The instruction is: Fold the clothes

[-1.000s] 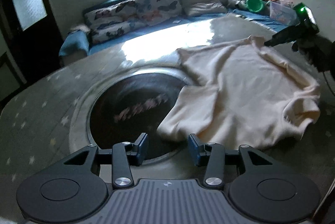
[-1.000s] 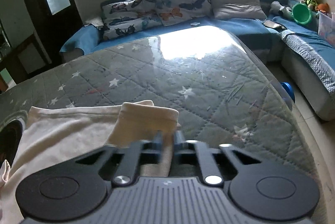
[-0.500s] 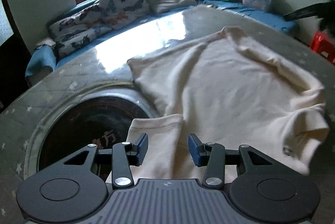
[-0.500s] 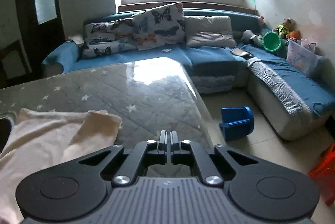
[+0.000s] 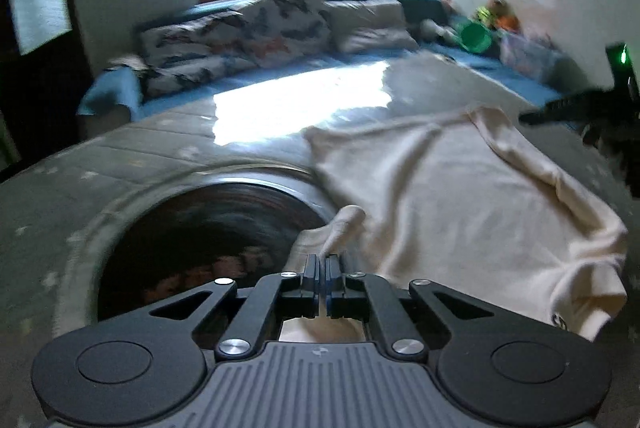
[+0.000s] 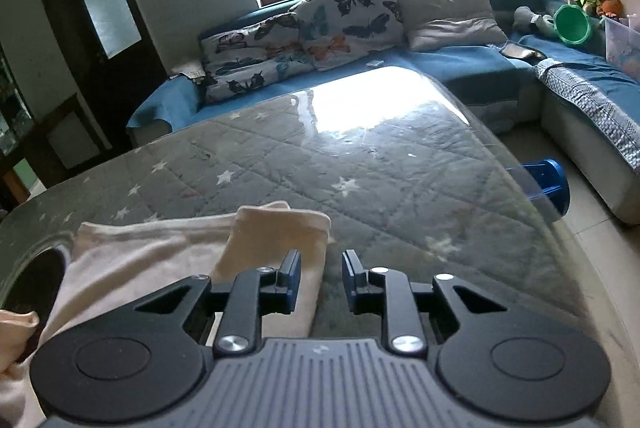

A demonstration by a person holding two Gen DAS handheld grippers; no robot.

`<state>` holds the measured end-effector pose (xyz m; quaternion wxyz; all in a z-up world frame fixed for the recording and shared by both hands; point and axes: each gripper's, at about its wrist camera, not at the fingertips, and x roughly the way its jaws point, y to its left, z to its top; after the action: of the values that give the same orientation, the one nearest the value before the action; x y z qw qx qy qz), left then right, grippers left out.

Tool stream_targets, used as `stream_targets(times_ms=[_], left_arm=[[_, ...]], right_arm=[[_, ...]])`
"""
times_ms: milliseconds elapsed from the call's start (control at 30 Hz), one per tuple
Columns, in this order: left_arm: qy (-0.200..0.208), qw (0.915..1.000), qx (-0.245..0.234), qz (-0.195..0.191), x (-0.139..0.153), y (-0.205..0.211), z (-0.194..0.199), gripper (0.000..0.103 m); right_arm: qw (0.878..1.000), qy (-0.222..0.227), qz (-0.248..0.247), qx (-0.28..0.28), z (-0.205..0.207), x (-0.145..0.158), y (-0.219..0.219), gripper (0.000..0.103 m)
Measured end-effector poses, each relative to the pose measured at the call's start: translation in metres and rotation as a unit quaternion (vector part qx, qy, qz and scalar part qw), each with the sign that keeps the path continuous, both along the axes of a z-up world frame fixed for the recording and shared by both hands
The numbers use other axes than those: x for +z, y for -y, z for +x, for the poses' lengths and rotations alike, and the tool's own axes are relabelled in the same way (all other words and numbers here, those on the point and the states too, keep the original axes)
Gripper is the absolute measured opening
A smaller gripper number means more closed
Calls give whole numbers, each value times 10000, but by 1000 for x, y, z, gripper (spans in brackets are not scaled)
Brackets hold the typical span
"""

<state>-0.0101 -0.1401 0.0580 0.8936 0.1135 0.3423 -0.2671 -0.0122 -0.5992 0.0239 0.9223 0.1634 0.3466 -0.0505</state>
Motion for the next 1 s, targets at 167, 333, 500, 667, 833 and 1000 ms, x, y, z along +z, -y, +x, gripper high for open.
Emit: stream_targets(times_ms=[167,333,500,667,833,1000], left_arm=[[268,9978,582,-136,18,-39,-7,3],[274,9949,965,-123,17,-64,-12,3],[157,9914,1294,-105,8,-84,-17,3],[40,9867,1622,-86,-2,-105,-22,3],[-20,9835,1806,-61,-10,-117,-27,3],[-22,9846,1745,60,-17,-113,-24,3]], right_arm=[[10000,21,18,-2,15,-9,-3,31],[10000,88,-35,10,16,-11,-8,6],[9981,337,-441,-257,-8,9,-2,4],[9919,522,-946,-664,-52,35,18,4],[9798,362,-1514,-1258,-114,45,39,4],[9678,-327,-1899,-1621,-149,19,55,10]])
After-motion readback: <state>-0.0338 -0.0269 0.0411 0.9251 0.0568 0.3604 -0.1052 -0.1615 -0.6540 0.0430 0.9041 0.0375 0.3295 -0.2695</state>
